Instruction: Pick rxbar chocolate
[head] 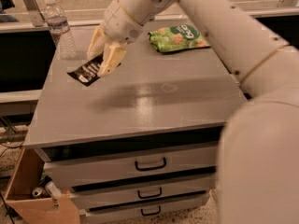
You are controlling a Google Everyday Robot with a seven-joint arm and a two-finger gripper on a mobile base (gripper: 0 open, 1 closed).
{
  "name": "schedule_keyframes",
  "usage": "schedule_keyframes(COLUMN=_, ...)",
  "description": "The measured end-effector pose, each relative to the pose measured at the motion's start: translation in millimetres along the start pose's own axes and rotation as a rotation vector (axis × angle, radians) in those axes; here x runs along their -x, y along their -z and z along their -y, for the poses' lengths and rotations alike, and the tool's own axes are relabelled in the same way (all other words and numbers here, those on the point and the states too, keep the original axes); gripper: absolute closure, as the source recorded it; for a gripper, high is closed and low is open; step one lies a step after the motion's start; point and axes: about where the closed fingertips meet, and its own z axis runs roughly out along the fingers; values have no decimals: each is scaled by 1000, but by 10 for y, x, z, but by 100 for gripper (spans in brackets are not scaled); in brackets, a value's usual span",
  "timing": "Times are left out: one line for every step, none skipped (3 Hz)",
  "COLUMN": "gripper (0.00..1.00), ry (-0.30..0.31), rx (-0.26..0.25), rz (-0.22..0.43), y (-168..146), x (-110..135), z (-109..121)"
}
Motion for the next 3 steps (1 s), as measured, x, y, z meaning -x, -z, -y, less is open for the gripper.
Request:
schedule_keyframes(gripper=100, ry=31, rx=-166, rz=11, y=460, x=393, z=-246)
schedule_keyframes(gripper=100, ry=-32, rx=-258, rz=-28, y=672, x=130, z=-370)
schedule_keyframes(gripper=100, ry=-31, rx=-259, rz=-29, y=678, x=131, z=-363)
